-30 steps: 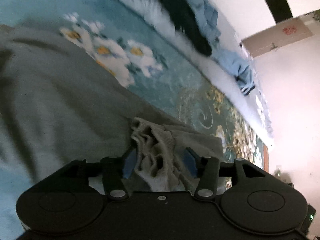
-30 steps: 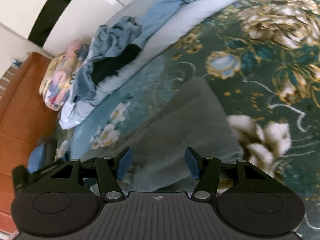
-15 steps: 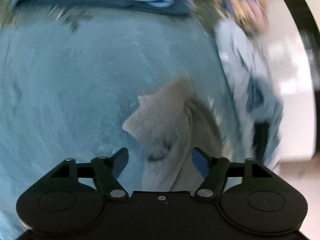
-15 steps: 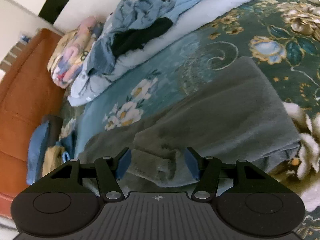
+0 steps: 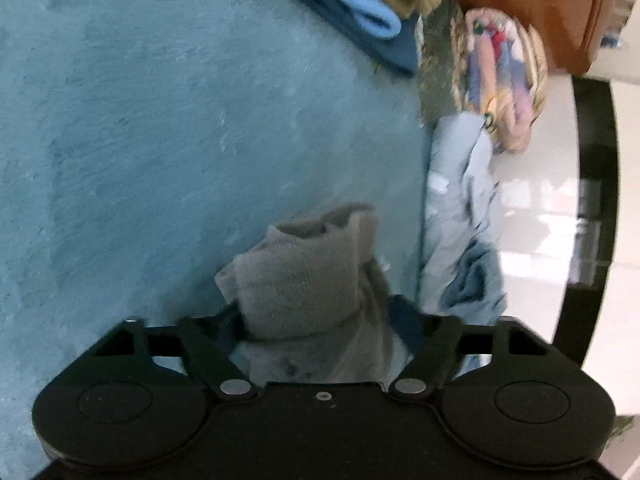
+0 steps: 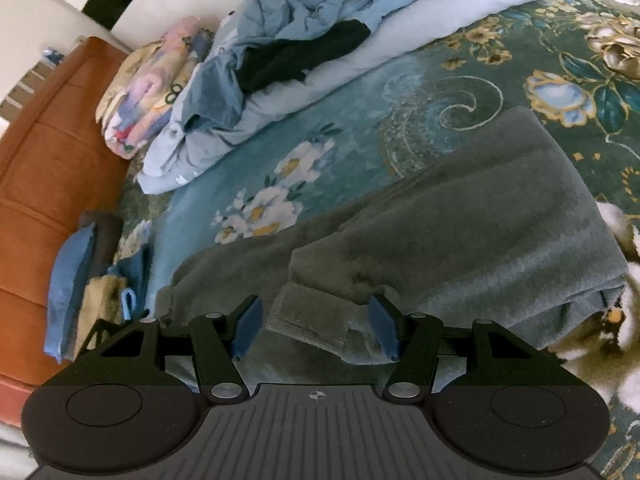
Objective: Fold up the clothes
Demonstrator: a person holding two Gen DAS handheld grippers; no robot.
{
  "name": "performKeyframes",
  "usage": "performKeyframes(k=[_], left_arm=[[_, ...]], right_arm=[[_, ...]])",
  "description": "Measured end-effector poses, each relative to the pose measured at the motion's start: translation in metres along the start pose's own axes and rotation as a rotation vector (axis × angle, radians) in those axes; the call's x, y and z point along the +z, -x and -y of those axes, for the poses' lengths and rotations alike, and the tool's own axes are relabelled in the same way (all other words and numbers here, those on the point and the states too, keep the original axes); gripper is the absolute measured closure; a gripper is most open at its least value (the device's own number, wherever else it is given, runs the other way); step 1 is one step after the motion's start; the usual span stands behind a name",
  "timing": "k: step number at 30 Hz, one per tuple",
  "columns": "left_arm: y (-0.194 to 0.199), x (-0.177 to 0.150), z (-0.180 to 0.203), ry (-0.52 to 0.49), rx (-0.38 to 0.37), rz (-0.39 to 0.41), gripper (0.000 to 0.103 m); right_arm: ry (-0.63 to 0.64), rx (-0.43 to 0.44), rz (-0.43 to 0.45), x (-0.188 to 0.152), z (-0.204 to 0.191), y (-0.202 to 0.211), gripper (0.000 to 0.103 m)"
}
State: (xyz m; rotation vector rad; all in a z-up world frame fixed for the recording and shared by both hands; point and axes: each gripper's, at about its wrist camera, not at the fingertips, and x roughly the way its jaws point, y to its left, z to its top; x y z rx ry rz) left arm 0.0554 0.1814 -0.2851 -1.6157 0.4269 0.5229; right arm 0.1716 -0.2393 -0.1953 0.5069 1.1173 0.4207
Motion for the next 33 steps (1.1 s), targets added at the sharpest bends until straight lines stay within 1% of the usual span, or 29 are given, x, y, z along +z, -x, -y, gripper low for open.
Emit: performKeyframes(k=[1,2,5,7,8,9,12,13,14,15,16,17,18,21,26,27,29,30,32,33], left_arm=[[0.001,0.002,0.001,-0.005,-0.015,0.010,0.070],[0.001,0.004,0.005,-0.031,-0.020,0.014,0.073],[0.004,0.007,0.020,-0.112,-0.065,0.006,0.078],[0.011,0.007,0.025,-0.119,-0.132,0.020,0.078],[0.015,0.007,0.027,-0.126,-0.147,0.029,0.078],[0.014,0.008,0.023,-0.131,-0.120,0.030,0.078],[0.005,0.013,0.009,-0.140,0.003,0.026,0.078],[0.003,0.016,0.002,-0.121,0.026,0.023,0.078],[0.001,0.019,-0.005,-0.092,0.041,0.019,0.075],[0.001,0.020,-0.010,-0.069,0.042,0.016,0.074],[0.002,0.021,-0.014,-0.049,0.038,0.012,0.068],[0.002,0.022,-0.015,-0.039,0.033,0.006,0.062],[0.001,0.022,-0.016,-0.034,0.029,-0.002,0.050],[-0.001,0.019,-0.014,-0.047,0.028,-0.002,0.050],[-0.013,0.017,-0.003,-0.085,0.047,-0.013,0.053],[-0.013,0.017,-0.001,-0.088,0.055,-0.006,0.056],[-0.013,0.015,0.003,-0.109,0.083,0.008,0.071],[-0.012,0.015,0.005,-0.121,0.099,0.015,0.074],[-0.010,0.010,0.018,-0.182,0.110,0.027,0.080],[-0.008,0.007,0.025,-0.216,0.114,0.032,0.081]], right_arm=[[-0.002,-0.004,-0.001,0.000,0.000,0.000,0.047],[-0.005,-0.008,-0.002,-0.001,0.001,0.000,0.047],[-0.012,-0.013,-0.005,-0.002,0.001,-0.002,0.047],[-0.012,-0.013,-0.007,-0.003,0.000,-0.004,0.047],[-0.012,-0.014,-0.009,-0.003,0.000,-0.005,0.047],[-0.011,-0.014,-0.010,-0.004,-0.001,-0.006,0.047],[-0.011,-0.010,-0.020,-0.004,-0.001,-0.009,0.047],[-0.010,-0.010,-0.022,-0.004,-0.002,-0.010,0.047],[-0.009,-0.009,-0.023,-0.004,-0.002,-0.010,0.047],[-0.007,-0.008,-0.022,-0.004,-0.002,-0.010,0.047],[-0.006,-0.009,-0.020,-0.003,-0.002,-0.010,0.047],[-0.006,-0.009,-0.018,-0.003,-0.002,-0.009,0.047],[-0.006,-0.010,-0.018,-0.002,-0.001,-0.010,0.047],[-0.018,-0.017,-0.021,-0.002,0.003,-0.011,0.047],[-0.025,-0.019,-0.014,-0.001,0.007,-0.007,0.047],[-0.021,-0.020,-0.011,-0.001,0.007,-0.006,0.047],[-0.016,-0.023,0.002,0.002,0.010,-0.001,0.047],[-0.014,-0.026,0.011,0.004,0.012,0.002,0.047],[-0.014,-0.033,0.030,0.007,0.017,0.008,0.047],[-0.015,-0.038,0.040,0.009,0.020,0.012,0.047]])
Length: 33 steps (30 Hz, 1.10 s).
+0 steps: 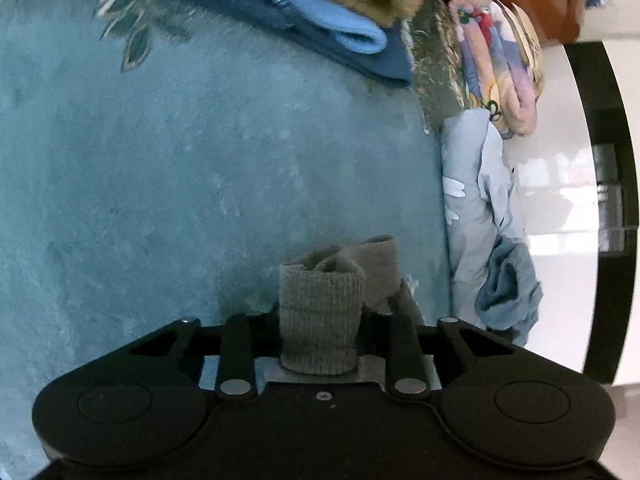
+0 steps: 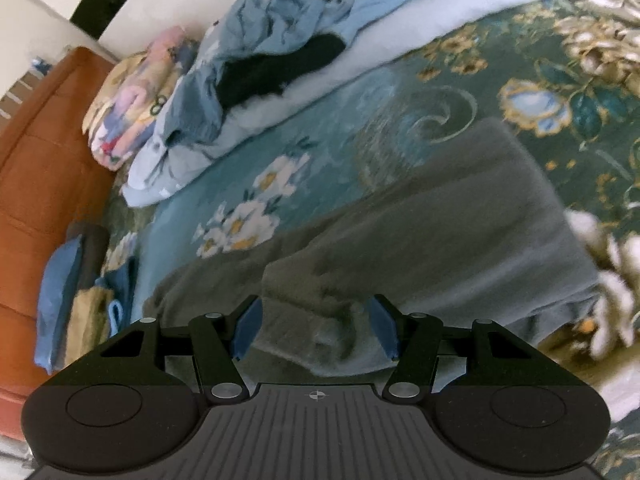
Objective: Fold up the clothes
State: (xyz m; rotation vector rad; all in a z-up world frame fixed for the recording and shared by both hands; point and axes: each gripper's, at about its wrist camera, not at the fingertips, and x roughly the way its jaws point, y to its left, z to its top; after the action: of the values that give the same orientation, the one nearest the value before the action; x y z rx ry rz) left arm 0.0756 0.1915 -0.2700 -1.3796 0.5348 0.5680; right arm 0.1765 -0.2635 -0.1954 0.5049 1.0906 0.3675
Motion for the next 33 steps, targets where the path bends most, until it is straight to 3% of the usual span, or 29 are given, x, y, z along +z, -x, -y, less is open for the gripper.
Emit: performKeyframes(k=[5,10,18,22,27,33], left_arm=[[0.013,-0.013,0.049,-0.215,0.003,0.032,0.083],[0.042,-0.057,0.120,-0.517,-0.077,0.060,0.083],[0.059,-0.186,0.204,-0.845,-0.249,-0.029,0.083],[0.034,-0.266,0.208,-0.907,-0.254,-0.166,0.083],[0.003,-0.356,0.194,-1.081,-0.193,-0.273,0.083],[-0.020,-0.408,0.161,-1.314,-0.095,-0.318,0.081]], right_arm=[[-0.029,-0.049,0.033,0.012,0.026,0.013,0.047],[-0.056,-0.072,0.044,0.019,0.055,0.030,0.047],[-0.092,-0.060,0.054,0.030,0.098,0.056,0.047],[-0.102,-0.058,0.059,0.034,0.123,0.067,0.047],[-0.126,-0.065,0.053,0.037,0.155,0.078,0.047],[-0.134,-0.062,0.038,0.041,0.181,0.079,0.046]])
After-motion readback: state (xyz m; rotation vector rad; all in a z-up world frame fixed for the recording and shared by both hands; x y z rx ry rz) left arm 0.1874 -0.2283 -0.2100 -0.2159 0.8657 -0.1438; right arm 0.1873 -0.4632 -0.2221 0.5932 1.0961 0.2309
